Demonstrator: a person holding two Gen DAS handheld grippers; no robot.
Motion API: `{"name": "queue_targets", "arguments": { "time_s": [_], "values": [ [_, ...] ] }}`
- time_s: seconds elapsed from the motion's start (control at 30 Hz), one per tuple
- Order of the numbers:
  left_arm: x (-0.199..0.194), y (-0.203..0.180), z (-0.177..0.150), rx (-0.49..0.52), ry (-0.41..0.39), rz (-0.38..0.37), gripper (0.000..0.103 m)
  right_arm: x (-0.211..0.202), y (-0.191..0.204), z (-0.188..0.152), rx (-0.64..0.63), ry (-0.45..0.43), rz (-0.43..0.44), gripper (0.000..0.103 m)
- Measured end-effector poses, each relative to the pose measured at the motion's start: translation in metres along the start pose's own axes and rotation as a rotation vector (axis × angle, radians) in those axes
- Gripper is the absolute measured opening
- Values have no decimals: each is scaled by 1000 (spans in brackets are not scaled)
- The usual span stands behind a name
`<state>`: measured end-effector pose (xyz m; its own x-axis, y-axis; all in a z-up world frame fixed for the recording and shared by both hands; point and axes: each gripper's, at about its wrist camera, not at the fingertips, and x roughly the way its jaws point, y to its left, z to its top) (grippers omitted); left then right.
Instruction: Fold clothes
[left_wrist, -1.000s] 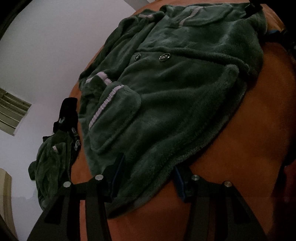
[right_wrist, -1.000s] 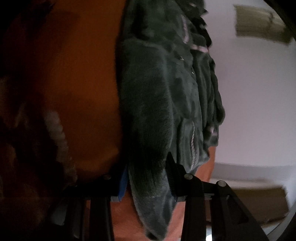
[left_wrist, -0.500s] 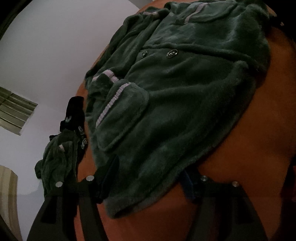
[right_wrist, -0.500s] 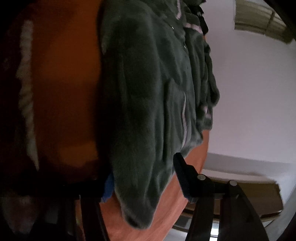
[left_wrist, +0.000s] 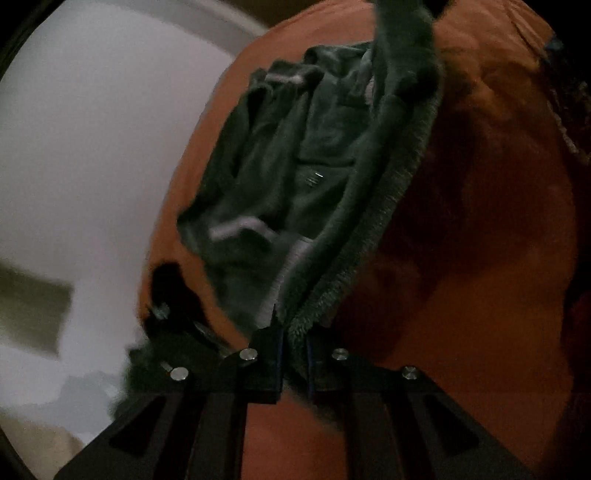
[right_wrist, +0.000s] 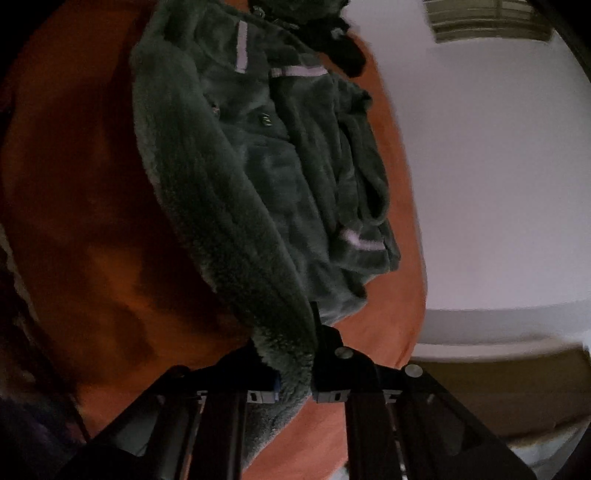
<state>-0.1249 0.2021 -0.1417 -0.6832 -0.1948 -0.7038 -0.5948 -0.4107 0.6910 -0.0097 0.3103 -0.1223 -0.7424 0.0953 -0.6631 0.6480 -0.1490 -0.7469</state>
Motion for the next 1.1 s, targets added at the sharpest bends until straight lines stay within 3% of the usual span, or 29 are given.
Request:
{"name": "queue_targets", "arguments": {
  "time_s": [0.03, 0.1, 0.33, 0.4, 0.6, 0.67, 0.73, 0.77, 0.8, 0.83, 0.87, 0.97, 1.03, 1.1],
  "values": [
    [0, 15, 7, 38, 6, -2, 9, 3, -11, 3, -18, -1, 17, 9],
    [10, 56, 25, 0, 27, -43, 9, 11, -36, 8, -31, -4, 64, 9],
    [66, 160, 85, -288, 39, -35, 9, 59, -138, 5, 154, 6, 231, 9],
    [83, 187, 105, -355, 45, -42, 9, 71, -167, 10, 192, -5, 246, 9],
    [164, 276, 165, -443, 90, 3, 9, 139, -269, 43, 256, -26, 174, 9],
    [212, 297, 175, -507, 146, -44, 9, 179, -308, 54, 344, -21, 197, 9],
    [260, 318, 185, -570, 203, -91, 18, 231, -330, 61, 431, 29, 276, 9],
    [284, 328, 190, -600, 233, -114, 23, 257, -337, 62, 481, 58, 308, 20],
    [303, 328, 189, -616, 280, -128, 29, 284, -340, 59, 550, 97, 340, 45],
    [322, 329, 188, -635, 324, -142, 32, 312, -343, 56, 618, 137, 373, 58],
    [333, 333, 184, -676, 338, -151, 33, 335, -348, 52, 690, 163, 403, 58],
    [320, 357, 166, -849, 234, -237, 42, 349, -369, 22, 948, 79, 457, 58],
    [295, 371, 150, -938, 173, -242, 57, 341, -382, -14, 1157, 35, 453, 58],
    [260, 372, 127, -999, 89, -243, 62, 330, -360, -51, 1280, 3, 533, 60]
  ]
}}
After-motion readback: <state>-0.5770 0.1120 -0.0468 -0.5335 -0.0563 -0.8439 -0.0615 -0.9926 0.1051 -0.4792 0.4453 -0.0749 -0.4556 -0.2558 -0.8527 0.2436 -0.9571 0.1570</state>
